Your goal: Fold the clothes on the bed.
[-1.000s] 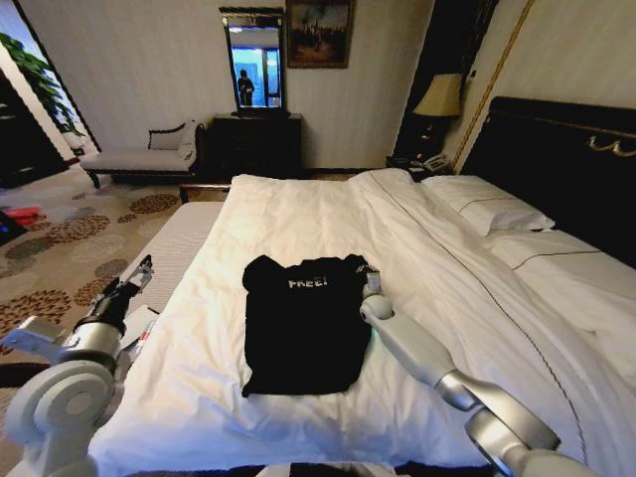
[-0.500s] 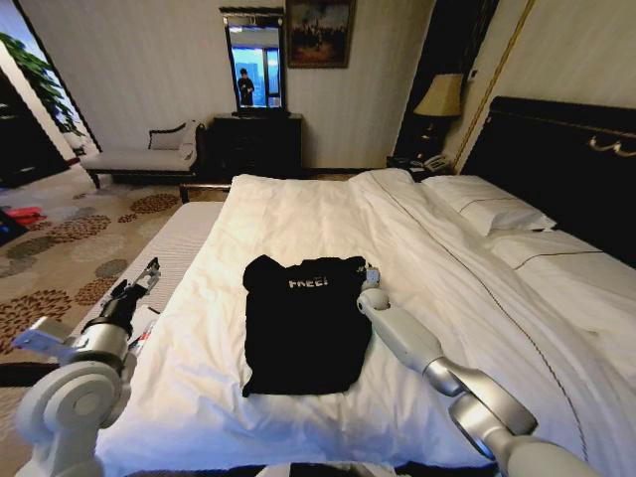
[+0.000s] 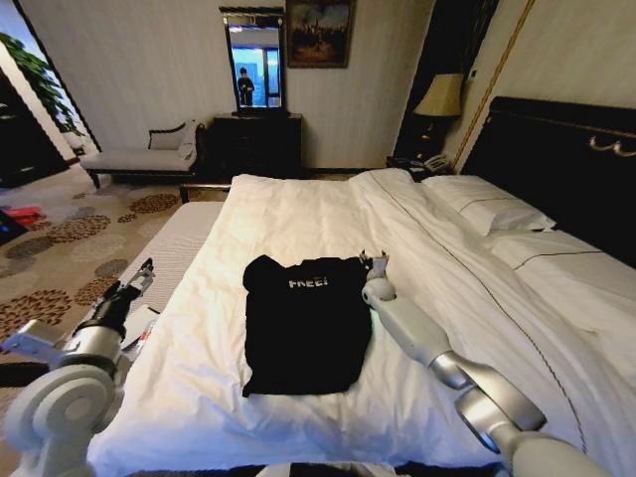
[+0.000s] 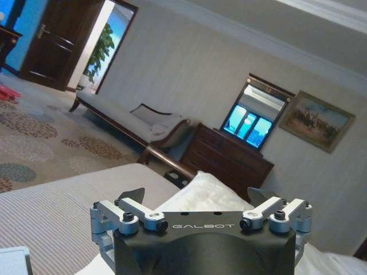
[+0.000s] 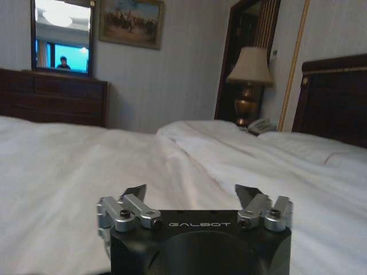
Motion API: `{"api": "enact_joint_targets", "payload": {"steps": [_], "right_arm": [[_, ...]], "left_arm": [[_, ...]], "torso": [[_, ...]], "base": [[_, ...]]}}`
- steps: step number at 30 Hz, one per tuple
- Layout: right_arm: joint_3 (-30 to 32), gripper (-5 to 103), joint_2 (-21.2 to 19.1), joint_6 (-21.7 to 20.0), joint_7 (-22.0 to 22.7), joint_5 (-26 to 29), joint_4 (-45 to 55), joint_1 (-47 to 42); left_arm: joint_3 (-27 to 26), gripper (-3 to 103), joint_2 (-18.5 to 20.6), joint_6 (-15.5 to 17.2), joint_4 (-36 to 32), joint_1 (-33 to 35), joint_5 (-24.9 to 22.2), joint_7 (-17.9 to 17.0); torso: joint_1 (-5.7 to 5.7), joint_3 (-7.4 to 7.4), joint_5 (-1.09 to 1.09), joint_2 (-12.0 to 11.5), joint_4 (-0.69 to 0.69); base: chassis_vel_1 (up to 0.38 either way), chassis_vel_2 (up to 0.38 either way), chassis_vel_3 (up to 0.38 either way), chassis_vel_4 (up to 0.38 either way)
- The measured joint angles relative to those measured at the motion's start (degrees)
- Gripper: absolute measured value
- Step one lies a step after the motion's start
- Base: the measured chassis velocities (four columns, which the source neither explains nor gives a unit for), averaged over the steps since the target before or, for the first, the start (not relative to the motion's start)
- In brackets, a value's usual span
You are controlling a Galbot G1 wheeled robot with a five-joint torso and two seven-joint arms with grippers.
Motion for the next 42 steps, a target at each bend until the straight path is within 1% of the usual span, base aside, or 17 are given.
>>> {"api": "enact_joint_targets", "payload": {"steps": [1, 2, 3, 5, 6, 7, 9, 10, 12, 14, 21, 24, 31, 33, 34, 38, 42], "right_arm": [[-1.02, 86, -0.93, -0.03, -0.78, 1.42, 0.72, 0.43], [-1.02, 86, -0.93, -0.03, -0.78, 1.42, 0.72, 0.43], [-1.97, 96, -1.59, 0.09, -1.66, 2.76, 1.37, 0.5], [-3.9, 96, -2.66, 0.44, -2.79, 4.92, 2.3, 0.49], [-5.51, 100, -3.46, 0.53, -3.57, 6.31, 2.82, 0.33], [-5.51, 100, -3.46, 0.53, -3.57, 6.31, 2.82, 0.33], [-8.08, 100, -4.3, 0.89, -5.14, 6.72, 2.64, 0.01], [-8.08, 100, -4.3, 0.89, -5.14, 6.72, 2.64, 0.01], [-10.2, 100, -4.49, 1.44, -7.35, 6.18, 1.89, -0.02], [-12.23, 100, -4.24, 1.06, -8.32, 5.8, 1.19, 0.33], [-14.96, 100, -2.16, -0.61, -7.35, 4.95, -0.51, 1.66], [-16.01, 100, 0.13, -2.85, -4.17, 3.96, -2.84, 3.77], [-17.32, 100, 1.07, -6.01, -2.01, 4.35, -5.41, 6.29], [-18.34, 100, 0.62, -8.15, -1.62, 6.85, -5.6, 6.79], [-18.34, 100, 0.62, -8.15, -1.62, 6.85, -5.6, 6.79], [-19.06, 100, 0.18, -10.99, -1.53, 12.77, -5.99, 7.45], [-19.14, 100, 0.16, -11.5, -2.35, 13.53, -7.13, 7.84]], "left_arm": [[-1.01, 100, 0.21, -0.86, -0.56, -0.52, -1.32, -0.17], [-1.01, 100, 0.21, -0.86, -0.56, -0.52, -1.32, -0.17], [-2.13, 100, 0.69, -1.65, -1.49, -1.11, -2.44, 0.26], [-4.08, 100, 1.99, -2.4, -3.59, -2.18, -4.59, 1.42], [-6.03, 100, 3.53, -2.63, -4.66, -3.2, -6.58, 2.03], [-6.03, 100, 3.53, -2.63, -4.66, -3.2, -6.58, 2.03], [-8.49, 100, 6.06, -2.64, -5.14, -4.26, -8.49, 2.86], [-8.49, 100, 6.06, -2.64, -5.14, -4.26, -8.49, 2.86], [-9.25, 100, 7.04, -2.66, -5.2, -4.3, -7.43, 4.03], [-8.93, 100, 7.15, -2.65, -5.2, -4.06, -5.88, 4.57], [-7.25, 100, 6.49, -2.09, -5.14, -3.9, -4.66, 4.3], [-6.53, 100, 5.96, -1.67, -5.08, -3.55, -4.06, 3.84], [-6.53, 100, 5.65, -1.04, -5.05, -2.81, -4.0, 3.16], [-6.89, 100, 5.65, -0.94, -5.03, -2.43, -4.0, 3.03], [-6.89, 100, 5.65, -0.94, -5.03, -2.43, -4.0, 3.03], [-7.41, 100, 5.45, -0.78, -5.01, -1.44, -3.93, 2.78], [-7.67, 100, 4.89, -0.67, -4.99, -0.65, -3.62, 2.42]], "torso": [[0.0, 0.01, 0.0, 0.0, 0.0], [0.0, 0.01, 0.0, 0.0, 0.0], [0.0, 0.0, 0.0, 0.0, -0.03], [0.0, 0.0, 0.02, 0.0, -0.02], [0.0, 0.0, 0.04, 0.0, 0.01], [0.0, 0.0, 0.04, 0.0, 0.01], [0.0, 0.0, 0.04, 0.01, -0.05], [0.0, 0.0, 0.04, 0.01, -0.05], [0.0, 0.0, 0.02, 0.01, -0.03], [0.0, 0.01, 0.02, 0.01, 0.01], [0.0, 0.0, 0.02, 0.01, -0.01], [0.0, 0.01, 0.01, 0.0, 0.0], [0.0, 0.01, 0.01, 0.0, -0.02], [0.0, 0.01, 0.02, 0.0, -0.02], [0.0, 0.01, 0.02, 0.0, -0.02], [0.0, 0.01, 0.02, 0.0, -0.02], [0.0, 0.01, 0.02, 0.0, 0.0]], "base": [[0.0, 0.0, 0.0, 0.0], [0.0, 0.0, 0.0, 0.0], [0.0, 0.0, 0.0, 0.0], [0.0, 0.0, 0.0, 0.0], [0.0, 0.0, 0.0, 0.0], [0.0, 0.0, 0.0, 0.0], [0.0, 0.0, 0.0, 0.0], [0.0, 0.0, 0.0, 0.0], [0.0, 0.0, 0.0, 0.0], [0.0, 0.0, 0.0, 0.0], [0.0, 0.0, 0.0, 0.0], [0.0, 0.0, 0.0, 0.0], [0.0, 0.0, 0.0, 0.0], [0.0, 0.0, 0.0, 0.0], [0.0, 0.0, 0.0, 0.0], [0.0, 0.0, 0.0, 0.0], [0.0, 0.0, 0.0, 0.0]]}}
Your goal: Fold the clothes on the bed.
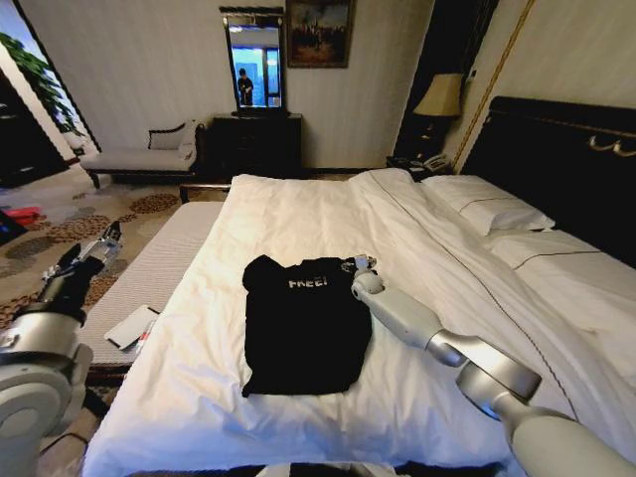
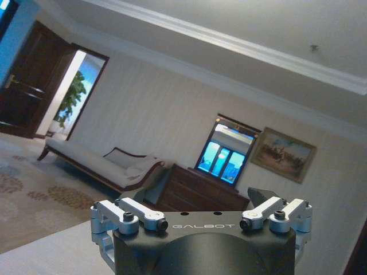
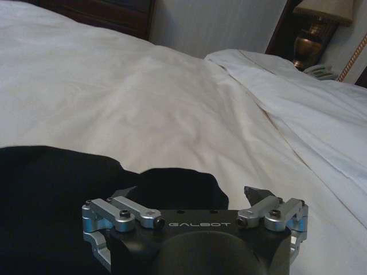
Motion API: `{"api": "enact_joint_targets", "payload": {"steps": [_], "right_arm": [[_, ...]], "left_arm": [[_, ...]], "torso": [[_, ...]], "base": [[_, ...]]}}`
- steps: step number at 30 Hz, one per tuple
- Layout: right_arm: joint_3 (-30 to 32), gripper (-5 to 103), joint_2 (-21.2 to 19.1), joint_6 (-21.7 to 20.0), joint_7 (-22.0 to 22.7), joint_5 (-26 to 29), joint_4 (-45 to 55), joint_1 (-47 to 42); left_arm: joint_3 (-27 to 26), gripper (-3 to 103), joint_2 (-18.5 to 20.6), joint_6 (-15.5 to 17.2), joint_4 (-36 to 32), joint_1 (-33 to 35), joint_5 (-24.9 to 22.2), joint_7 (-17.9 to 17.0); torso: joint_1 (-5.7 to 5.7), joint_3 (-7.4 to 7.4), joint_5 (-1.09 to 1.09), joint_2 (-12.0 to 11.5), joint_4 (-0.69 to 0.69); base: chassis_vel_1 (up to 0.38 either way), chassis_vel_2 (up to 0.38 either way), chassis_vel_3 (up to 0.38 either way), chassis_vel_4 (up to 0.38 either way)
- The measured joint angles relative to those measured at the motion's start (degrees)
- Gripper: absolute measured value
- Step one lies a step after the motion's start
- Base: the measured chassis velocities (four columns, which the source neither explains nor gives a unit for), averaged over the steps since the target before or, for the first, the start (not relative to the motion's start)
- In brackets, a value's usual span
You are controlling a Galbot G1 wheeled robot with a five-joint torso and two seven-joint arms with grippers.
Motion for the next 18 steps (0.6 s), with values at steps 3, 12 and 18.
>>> {"api": "enact_joint_targets", "payload": {"steps": [3, 12, 18], "right_arm": [[0.01, 100, 0.04, 0.26, -0.94, -0.81, -1.4, 0.32], [0.02, 99, -0.84, 3.25, -6.39, -3.07, -4.47, 0.88], [0.35, 78, -1.18, 5.12, -9.79, -3.84, -5.17, 0.77]], "left_arm": [[-0.13, 100, -0.46, 0.02, 0.01, 0.67, 0.57, -0.09], [-1.73, 100, -0.79, -0.04, 0.01, 2.15, 1.06, -0.15], [-1.81, 100, -1.16, -0.08, 0.01, 2.79, 1.56, -0.15]], "torso": [[0.0, 0.0, 0.0, 0.0, -0.01], [0.0, 0.0, 0.0, 0.0, -0.01], [0.0, 0.0, 0.0, 0.0, 0.0]], "base": [[0.0, 0.0, 0.0, 0.0], [0.0, 0.0, 0.0, 0.0], [0.0, 0.0, 0.0, 0.0]]}}
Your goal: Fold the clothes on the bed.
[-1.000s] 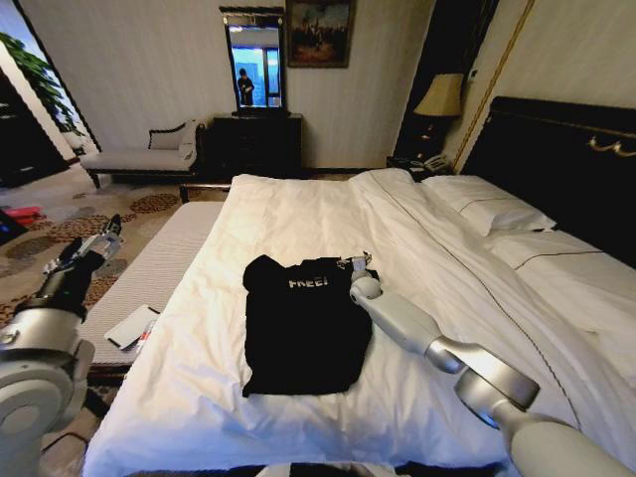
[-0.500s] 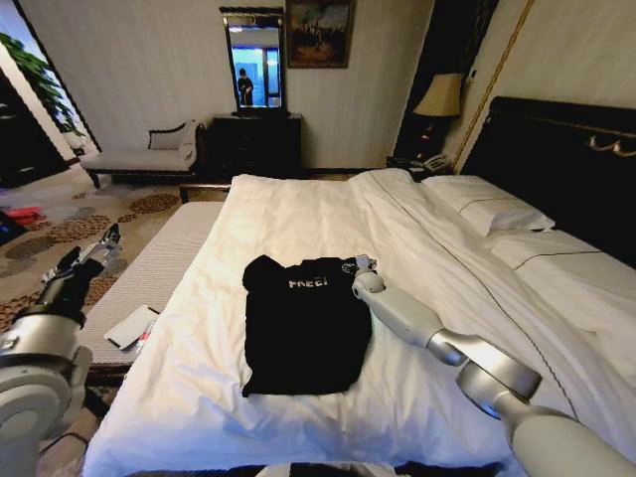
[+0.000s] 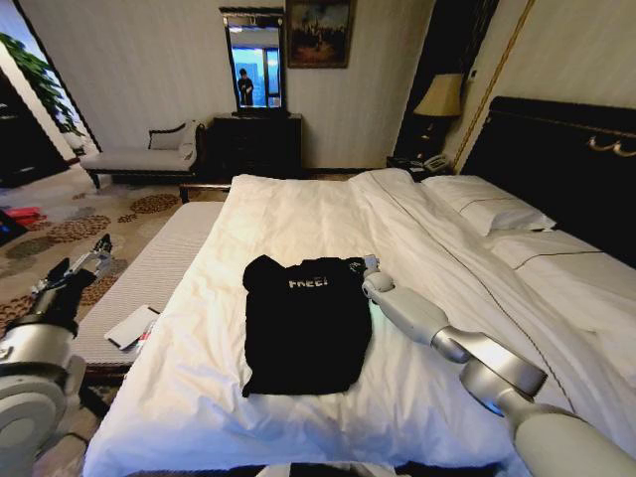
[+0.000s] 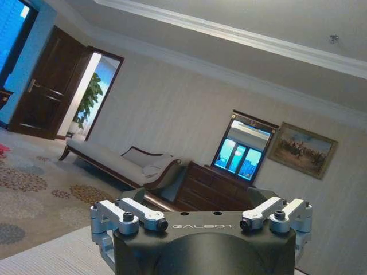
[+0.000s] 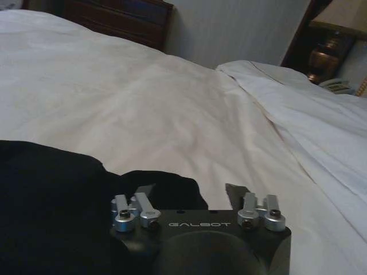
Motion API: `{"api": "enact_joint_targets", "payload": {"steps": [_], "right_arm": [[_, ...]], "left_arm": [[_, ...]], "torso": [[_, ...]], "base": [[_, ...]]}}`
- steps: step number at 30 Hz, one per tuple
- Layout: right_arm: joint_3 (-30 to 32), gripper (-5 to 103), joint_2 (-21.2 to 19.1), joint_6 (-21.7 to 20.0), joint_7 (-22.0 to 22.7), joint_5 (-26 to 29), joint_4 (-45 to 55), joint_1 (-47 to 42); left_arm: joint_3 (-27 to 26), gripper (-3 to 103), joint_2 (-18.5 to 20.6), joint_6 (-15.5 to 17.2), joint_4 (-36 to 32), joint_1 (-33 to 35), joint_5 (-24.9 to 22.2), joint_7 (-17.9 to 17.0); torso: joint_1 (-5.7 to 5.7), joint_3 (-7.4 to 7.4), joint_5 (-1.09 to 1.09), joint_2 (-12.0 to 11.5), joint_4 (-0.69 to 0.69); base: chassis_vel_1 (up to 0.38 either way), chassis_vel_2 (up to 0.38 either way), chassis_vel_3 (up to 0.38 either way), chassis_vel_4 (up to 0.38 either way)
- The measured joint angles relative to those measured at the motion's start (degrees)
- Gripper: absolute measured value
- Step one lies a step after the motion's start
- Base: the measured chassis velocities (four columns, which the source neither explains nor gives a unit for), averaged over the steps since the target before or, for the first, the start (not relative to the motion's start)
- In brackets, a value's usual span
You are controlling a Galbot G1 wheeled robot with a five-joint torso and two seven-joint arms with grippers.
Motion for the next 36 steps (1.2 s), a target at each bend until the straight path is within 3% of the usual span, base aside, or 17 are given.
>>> {"api": "enact_joint_targets", "payload": {"steps": [1, 6, 7, 10, 11, 14, 15, 21, 22, 24, 25, 27, 28, 30, 31, 35, 36], "right_arm": [[0.05, 66, -0.04, 0.25, -0.5, -0.12, -0.06, -0.12], [0.23, 56, -0.19, 0.86, -1.47, -0.6, -0.02, -0.58], [0.23, 45, -0.24, 0.95, -1.6, -0.74, 0.04, -0.69], [0.08, 45, -0.38, 1.2, -1.86, -1.26, 0.07, -0.81], [-0.05, 34, -0.44, 1.52, -2.13, -1.75, -0.03, -0.84], [-0.23, 23, -0.56, 1.98, -2.46, -2.38, -0.26, -0.83], [-0.3, 13, -0.61, 2.09, -2.47, -2.55, -0.31, -0.79], [-0.35, 7, -0.54, 3.16, -2.23, -3.84, -0.5, -0.49], [-0.34, -2, -0.59, 3.36, -2.12, -3.86, -0.22, -0.44], [-0.45, -2, -0.92, 3.38, -1.81, -3.87, 0.56, -0.44], [-0.54, 8, -1.07, 3.38, -1.74, -3.95, 0.74, -0.44], [-0.6, 8, -1.16, 3.38, -1.66, -4.03, 0.78, -0.44], [-0.61, 19, -1.19, 3.38, -1.52, -4.07, 0.76, -0.44], [-0.59, 19, -1.18, 3.37, -1.4, -4.11, 0.43, -0.44], [-0.57, 33, -1.18, 3.36, -1.4, -4.18, 0.23, -0.46], [-0.53, 27, -1.38, 3.25, -1.43, -4.26, -0.08, -0.53], [-0.5, 17, -1.38, 3.12, -1.36, -3.93, -0.14, -0.52]], "left_arm": [[-0.01, 100, -0.03, 0.0, 0.0, 0.1, 0.08, 0.0], [-0.18, 100, -0.08, 0.0, 0.0, 0.36, 0.17, 0.0], [-0.21, 100, -0.14, 0.0, 0.0, 0.43, 0.18, 0.0], [-0.24, 100, -0.31, 0.0, 0.0, 0.52, 0.24, 0.0], [-0.24, 100, -0.49, 0.0, 0.0, 0.58, 0.29, 0.0], [-0.16, 100, -0.77, 0.0, 0.0, 0.69, 0.55, 0.0], [-0.14, 100, -0.79, -0.01, 0.0, 0.72, 0.67, 0.0], [-0.16, 100, -0.83, 0.0, 0.0, 0.82, 0.85, 0.0], [-0.17, 100, -0.86, 0.0, 0.0, 0.84, 0.91, 0.0], [-0.12, 100, -0.9, 0.0, 0.0, 0.87, 1.07, 0.0], [-0.07, 100, -0.9, -0.01, 0.0, 0.89, 1.12, 0.0], [-0.03, 100, -0.9, 0.0, 0.0, 0.91, 1.15, 0.0], [-0.03, 100, -0.9, 0.0, 0.0, 0.95, 1.17, 0.0], [-0.07, 100, -0.89, 0.0, 0.0, 1.08, 1.17, 0.0], [-0.14, 100, -0.86, 0.0, 0.0, 1.14, 1.17, 0.0], [-0.35, 100, -0.69, -0.01, 0.0, 1.24, 1.16, -0.03], [-0.4, 100, -0.65, -0.02, 0.0, 1.25, 1.14, -0.04]], "torso": [[0.0, 0.0, 0.01, 0.0, 0.0], [0.0, 0.0, 0.01, 0.0, -0.01], [0.0, 0.0, 0.01, 0.0, -0.01], [0.0, 0.0, 0.0, 0.0, -0.01], [0.0, 0.0, 0.0, 0.0, -0.01], [0.0, 0.0, 0.0, 0.0, 0.0], [0.0, 0.0, 0.0, 0.0, -0.01], [0.0, 0.0, 0.0, -0.01, -0.01], [0.0, 0.0, 0.0, -0.01, 0.0], [0.0, 0.0, 0.0, -0.01, 0.0], [0.0, 0.0, 0.0, -0.01, 0.0], [0.0, 0.0, 0.0, -0.01, -0.01], [0.0, 0.0, 0.0, -0.01, -0.02], [0.0, 0.0, 0.0, -0.01, -0.01], [0.0, 0.0, 0.0, -0.01, 0.0], [0.0, 0.0, 0.0, -0.01, -0.01], [0.0, 0.0, 0.0, -0.01, -0.01]], "base": [[0.0, 0.0, 0.0, 0.0], [0.0, 0.0, 0.0, 0.0], [0.0, 0.0, 0.0, 0.0], [0.0, 0.0, 0.0, 0.0], [0.0, 0.0, 0.0, 0.0], [0.0, 0.0, 0.0, 0.0], [0.0, 0.0, 0.0, 0.0], [0.0, 0.0, 0.0, 0.0], [0.0, 0.0, 0.0, 0.0], [0.0, 0.0, 0.0, 0.0], [0.0, 0.0, 0.0, 0.0], [0.0, 0.0, 0.0, 0.0], [0.0, 0.0, 0.0, 0.0], [0.0, 0.0, 0.0, 0.0], [0.0, 0.0, 0.0, 0.0], [0.0, 0.0, 0.0, 0.0], [0.0, 0.0, 0.0, 0.0]]}}
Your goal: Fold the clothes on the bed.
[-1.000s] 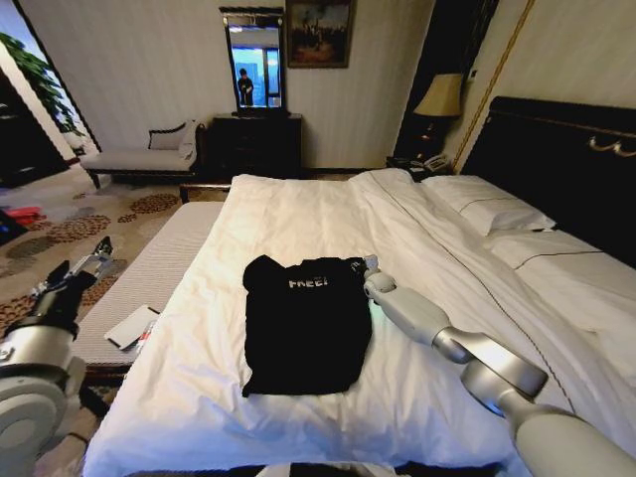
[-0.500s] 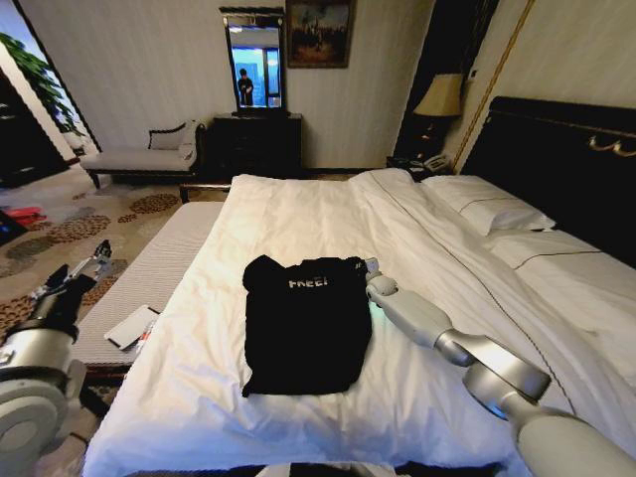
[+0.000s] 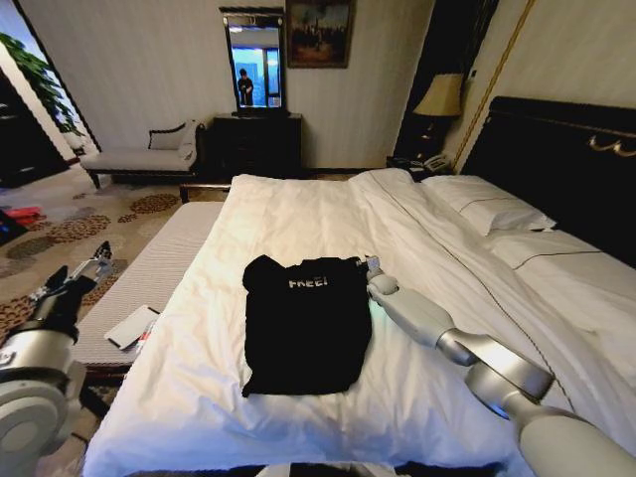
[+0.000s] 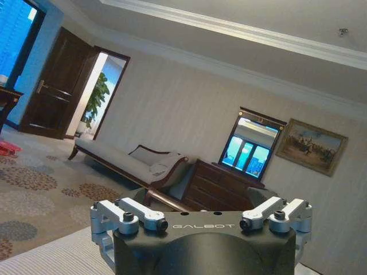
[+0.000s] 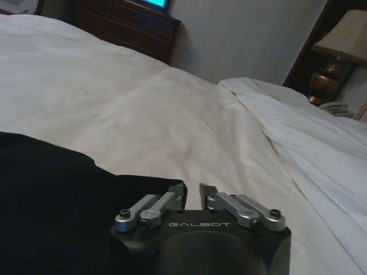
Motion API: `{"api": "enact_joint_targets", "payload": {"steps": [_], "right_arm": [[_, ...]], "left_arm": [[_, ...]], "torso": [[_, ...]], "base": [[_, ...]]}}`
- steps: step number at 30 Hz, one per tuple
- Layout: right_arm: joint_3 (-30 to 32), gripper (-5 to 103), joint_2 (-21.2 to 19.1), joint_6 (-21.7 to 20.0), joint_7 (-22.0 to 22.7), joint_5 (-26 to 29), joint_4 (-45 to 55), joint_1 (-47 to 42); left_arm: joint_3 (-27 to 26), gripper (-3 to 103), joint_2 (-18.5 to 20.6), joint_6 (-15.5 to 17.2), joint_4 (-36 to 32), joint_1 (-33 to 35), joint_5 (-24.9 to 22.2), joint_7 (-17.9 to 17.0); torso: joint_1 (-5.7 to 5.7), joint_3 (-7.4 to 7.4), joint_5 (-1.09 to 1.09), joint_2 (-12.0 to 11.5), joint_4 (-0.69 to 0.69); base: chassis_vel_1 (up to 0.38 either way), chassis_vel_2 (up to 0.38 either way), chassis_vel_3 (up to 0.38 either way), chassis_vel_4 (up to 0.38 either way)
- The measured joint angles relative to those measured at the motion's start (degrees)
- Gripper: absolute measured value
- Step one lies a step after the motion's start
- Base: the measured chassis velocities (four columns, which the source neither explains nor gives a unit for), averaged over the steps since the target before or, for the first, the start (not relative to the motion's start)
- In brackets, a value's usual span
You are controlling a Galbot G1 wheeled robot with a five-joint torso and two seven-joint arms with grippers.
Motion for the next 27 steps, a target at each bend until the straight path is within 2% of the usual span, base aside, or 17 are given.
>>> {"api": "enact_joint_targets", "payload": {"steps": [2, 3, 7, 8, 9, 12, 13, 15, 16, 18, 19, 20, 21, 24, 25, 27], "right_arm": [[0.01, 17, 0.01, -0.16, 0.1, 0.33, -0.01, 0.02], [0.04, 8, 0.09, -0.48, 0.34, 1.02, -0.01, 0.06], [0.1, 20, 0.43, -0.87, 0.6, 2.05, 0.03, 0.1], [0.1, 20, 0.52, -0.9, 0.61, 2.13, 0.04, 0.1], [0.01, 42, 0.68, -1.0, 0.62, 2.3, 0.09, 0.04], [-0.09, 42, 0.84, -1.09, 0.62, 2.32, 0.04, 0.03], [-0.14, 54, 0.95, -1.12, 0.62, 2.33, -0.05, 0.04], [-0.32, 54, 1.33, -1.19, 0.62, 2.34, -0.43, 0.14], [-0.39, 65, 1.56, -1.21, 0.6, 2.33, -0.65, 0.23], [-0.48, 65, 1.82, -1.24, 0.54, 2.33, -0.9, 0.35], [-0.56, 75, 2.07, -1.27, 0.48, 2.32, -1.14, 0.46], [-0.63, 75, 2.29, -1.29, 0.42, 2.31, -1.32, 0.53], [-0.68, 88, 2.62, -1.29, 0.14, 2.3, -1.67, 0.64], [-0.69, 88, 3.06, -1.3, -0.37, 2.29, -2.21, 0.76], [-0.7, 79, 3.28, -1.29, -0.59, 2.28, -2.47, 0.84], [-0.7, 79, 3.46, -1.29, -0.77, 2.27, -2.7, 0.87]], "left_arm": [[-0.02, 100, 0.02, 0.0, 0.0, 0.0, -0.01, -0.01], [-0.03, 100, 0.06, -0.01, 0.0, 0.01, -0.02, -0.03], [-0.03, 100, 0.12, -0.02, 0.0, -0.06, -0.03, -0.07], [-0.01, 100, 0.15, -0.02, 0.0, -0.09, -0.03, -0.09], [0.08, 100, 0.28, -0.04, 0.0, -0.31, -0.04, -0.11], [0.23, 100, 0.33, -0.05, 0.0, -0.45, -0.04, -0.13], [0.31, 100, 0.36, -0.06, 0.0, -0.51, -0.04, -0.15], [0.44, 100, 0.49, -0.06, 0.0, -0.69, -0.04, -0.17], [0.46, 100, 0.53, -0.07, 0.0, -0.78, -0.04, -0.19], [0.47, 100, 0.6, -0.07, 0.0, -0.85, -0.04, -0.22], [0.47, 100, 0.66, -0.08, 0.0, -0.92, -0.03, -0.25], [0.48, 100, 0.68, -0.09, 0.0, -0.97, -0.03, -0.27], [0.49, 100, 0.72, -0.1, 0.0, -1.02, -0.03, -0.3], [0.52, 100, 0.8, -0.11, 0.0, -1.14, -0.03, -0.33], [0.54, 100, 0.84, -0.11, 0.0, -1.21, -0.04, -0.35], [0.57, 100, 0.87, -0.11, 0.0, -1.29, -0.04, -0.36]], "torso": [[0.0, 0.0, 0.0, 0.0, 0.0], [0.0, 0.0, 0.0, 0.0, 0.0], [0.0, 0.0, 0.0, 0.0, 0.01], [0.0, 0.0, 0.0, 0.0, 0.01], [0.0, 0.0, 0.0, 0.0, 0.0], [0.0, 0.0, 0.0, 0.0, 0.0], [0.0, 0.0, 0.0, 0.0, 0.0], [0.0, 0.0, 0.0, 0.0, 0.0], [0.0, 0.0, 0.0, 0.0, 0.0], [0.0, 0.0, 0.0, 0.0, 0.01], [0.0, 0.0, 0.0, 0.0, 0.01], [0.0, 0.0, -0.01, 0.0, 0.01], [0.0, 0.0, 0.0, 0.0, 0.01], [0.0, 0.0, 0.0, 0.0, 0.01], [0.0, 0.0, 0.0, 0.0, 0.01], [0.0, 0.0, 0.0, 0.0, 0.01]], "base": [[0.0, 0.0, 0.0, 0.0], [0.0, 0.0, 0.0, 0.0], [0.0, 0.0, 0.0, 0.0], [0.0, 0.0, 0.0, 0.0], [0.0, 0.0, 0.0, 0.0], [0.0, 0.0, 0.0, 0.0], [0.0, 0.0, 0.0, 0.0], [0.0, 0.0, 0.0, 0.0], [0.0, 0.0, 0.0, 0.0], [0.0, 0.0, 0.0, 0.0], [0.0, 0.0, 0.0, 0.0], [0.0, 0.0, 0.0, 0.0], [0.0, 0.0, 0.0, 0.0], [0.0, 0.0, 0.0, 0.0], [0.0, 0.0, 0.0, 0.0], [0.0, 0.0, 0.0, 0.0]]}}
